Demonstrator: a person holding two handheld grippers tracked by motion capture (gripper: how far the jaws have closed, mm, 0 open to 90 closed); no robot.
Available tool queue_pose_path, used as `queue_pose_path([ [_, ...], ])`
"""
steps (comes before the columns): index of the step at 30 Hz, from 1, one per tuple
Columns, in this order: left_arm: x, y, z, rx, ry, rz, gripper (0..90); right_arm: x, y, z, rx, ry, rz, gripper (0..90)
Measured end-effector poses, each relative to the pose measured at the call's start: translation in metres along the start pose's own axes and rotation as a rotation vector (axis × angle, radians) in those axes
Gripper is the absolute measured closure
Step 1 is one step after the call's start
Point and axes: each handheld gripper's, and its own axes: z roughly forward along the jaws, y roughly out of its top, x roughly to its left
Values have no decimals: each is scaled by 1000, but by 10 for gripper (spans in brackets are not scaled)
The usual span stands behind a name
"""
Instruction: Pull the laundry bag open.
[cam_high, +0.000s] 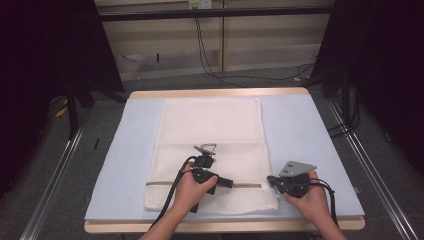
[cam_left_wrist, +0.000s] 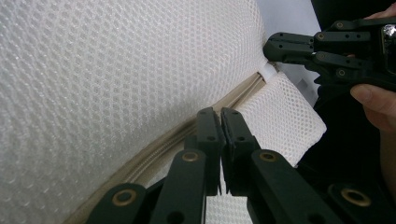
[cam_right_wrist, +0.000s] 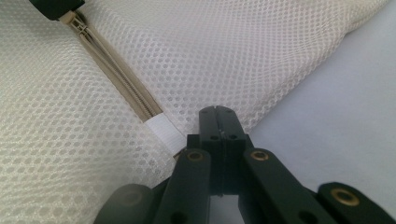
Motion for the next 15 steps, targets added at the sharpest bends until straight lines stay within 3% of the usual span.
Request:
queue_pose_path([
  [8,8,-4,-9,-9,24,-13,871,0,0,0,-3,3,-12,900],
  [15,13,-6,-13,-9,11,-19,871,0,-1,0,-7,5,-12,900],
])
